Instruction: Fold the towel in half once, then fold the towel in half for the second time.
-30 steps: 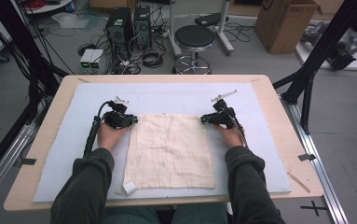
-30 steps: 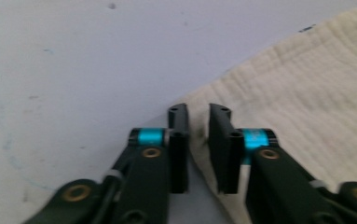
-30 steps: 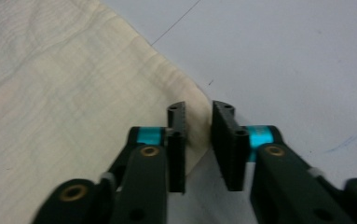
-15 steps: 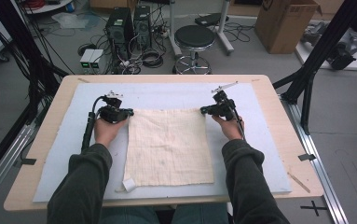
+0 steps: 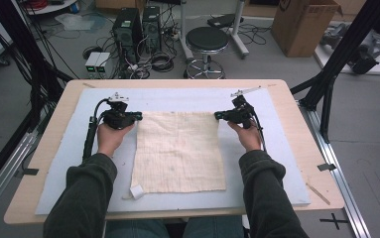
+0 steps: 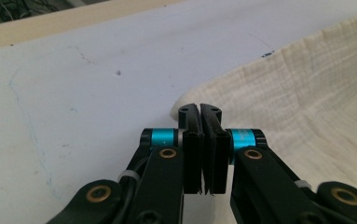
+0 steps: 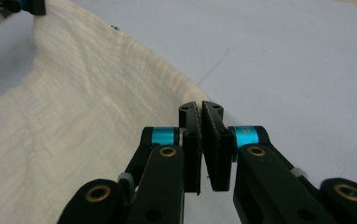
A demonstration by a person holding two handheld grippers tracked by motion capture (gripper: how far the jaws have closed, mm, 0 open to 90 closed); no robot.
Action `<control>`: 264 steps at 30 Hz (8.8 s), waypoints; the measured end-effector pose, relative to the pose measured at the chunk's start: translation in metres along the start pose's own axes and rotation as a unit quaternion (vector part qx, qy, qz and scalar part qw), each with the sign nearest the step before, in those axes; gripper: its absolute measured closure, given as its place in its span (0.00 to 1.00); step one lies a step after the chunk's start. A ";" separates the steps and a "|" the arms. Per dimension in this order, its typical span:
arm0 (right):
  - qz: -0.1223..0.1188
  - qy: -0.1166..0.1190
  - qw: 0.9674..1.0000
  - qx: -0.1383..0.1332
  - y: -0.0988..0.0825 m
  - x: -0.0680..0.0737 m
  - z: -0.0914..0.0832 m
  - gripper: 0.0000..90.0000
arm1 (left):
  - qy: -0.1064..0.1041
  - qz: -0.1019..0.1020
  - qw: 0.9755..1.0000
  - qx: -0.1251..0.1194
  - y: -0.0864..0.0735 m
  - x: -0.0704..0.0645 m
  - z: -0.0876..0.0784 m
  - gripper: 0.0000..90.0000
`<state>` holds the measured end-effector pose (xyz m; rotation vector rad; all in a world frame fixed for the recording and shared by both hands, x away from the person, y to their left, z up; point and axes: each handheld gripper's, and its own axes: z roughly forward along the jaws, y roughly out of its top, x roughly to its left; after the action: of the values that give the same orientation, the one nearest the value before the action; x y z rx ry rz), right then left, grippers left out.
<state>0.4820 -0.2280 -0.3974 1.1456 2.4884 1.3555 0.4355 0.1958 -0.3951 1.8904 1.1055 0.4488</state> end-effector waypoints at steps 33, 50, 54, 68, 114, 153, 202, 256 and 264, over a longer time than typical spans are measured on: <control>-0.025 0.073 0.997 -0.001 -0.020 0.033 -0.029 0.96 | -0.052 0.010 0.998 -0.024 -0.033 -0.014 -0.039 0.97; -0.039 0.083 0.996 0.009 -0.037 0.045 -0.034 0.96 | -0.081 0.026 0.996 -0.027 -0.047 -0.026 -0.054 0.97; -0.039 0.086 0.995 0.008 -0.040 0.046 -0.037 0.96 | -0.085 0.028 0.996 -0.025 -0.053 -0.027 -0.055 0.97; -0.051 0.098 0.994 0.017 -0.059 0.057 -0.043 0.96 | -0.098 0.044 0.994 -0.025 -0.072 -0.033 -0.072 0.97; -0.096 0.140 0.985 0.030 -0.102 0.099 -0.073 0.80 | -0.178 0.092 0.980 -0.018 -0.107 -0.068 -0.115 0.76; -0.161 0.159 0.968 0.104 -0.123 0.122 -0.061 0.94 | -0.210 0.118 0.969 0.044 -0.129 -0.076 -0.105 0.94; -0.122 0.160 0.978 0.049 -0.124 0.110 -0.056 0.67 | -0.203 0.117 0.971 0.042 -0.124 -0.073 -0.099 0.79; -0.095 0.077 0.992 -0.011 -0.101 0.100 -0.063 0.29 | -0.169 0.099 0.981 -0.004 -0.088 -0.069 -0.103 0.51; -0.088 0.058 0.994 -0.007 -0.089 0.091 -0.063 0.31 | -0.155 0.076 0.985 -0.001 -0.082 -0.059 -0.097 0.51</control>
<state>0.3410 -0.2417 -0.4028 0.8426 2.5825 1.4253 0.2971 0.2137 -0.4024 1.9698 0.7600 0.2288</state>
